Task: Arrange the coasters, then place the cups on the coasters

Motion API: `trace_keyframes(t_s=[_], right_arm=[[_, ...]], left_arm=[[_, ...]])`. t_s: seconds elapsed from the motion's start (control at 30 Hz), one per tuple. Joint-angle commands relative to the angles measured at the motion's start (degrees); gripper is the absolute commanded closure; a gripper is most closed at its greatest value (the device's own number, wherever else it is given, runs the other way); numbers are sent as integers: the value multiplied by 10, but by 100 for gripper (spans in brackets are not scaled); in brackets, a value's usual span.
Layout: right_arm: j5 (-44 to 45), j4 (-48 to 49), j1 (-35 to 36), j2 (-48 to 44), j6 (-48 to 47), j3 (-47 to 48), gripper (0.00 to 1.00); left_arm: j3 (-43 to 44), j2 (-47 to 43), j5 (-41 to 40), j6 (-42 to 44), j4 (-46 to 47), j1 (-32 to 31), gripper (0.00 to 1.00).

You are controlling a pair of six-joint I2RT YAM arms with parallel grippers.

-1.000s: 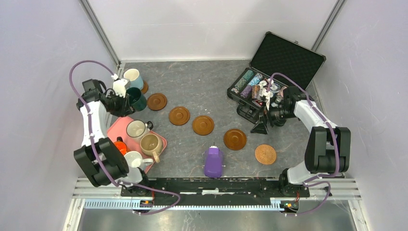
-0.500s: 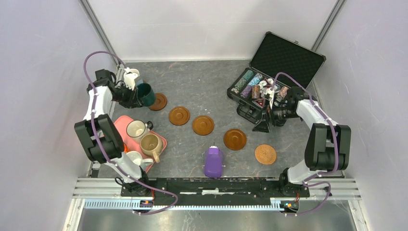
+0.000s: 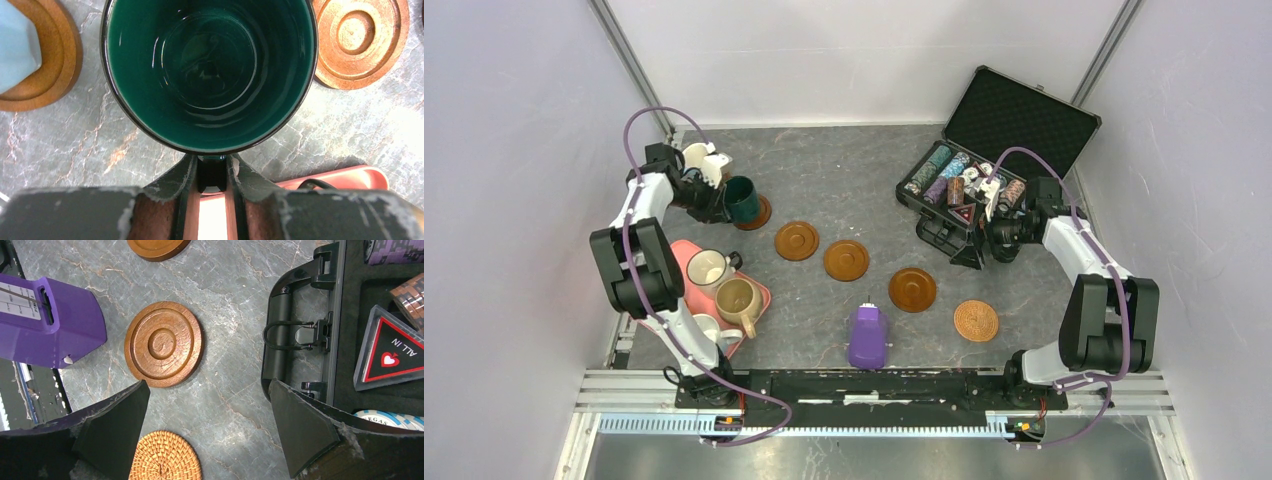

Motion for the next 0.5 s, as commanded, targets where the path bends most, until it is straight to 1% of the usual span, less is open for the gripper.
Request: trace_keyframes(t_s=[0.0,0.17,0.27,0.47], right_arm=[[6,19,-2,-11,10,4,2],[5,16,-2,-9,8,2,2],[4,15,-2,-7,6,1,2],[-1,4,-2,5,-3,5,2]], left_arm=[[36,11,16,36,49,-8,95],[31,26,2,43,65,-12,94],[30,34,-4,47,70,-12,91],[14,37,8,67,83,-13,89]])
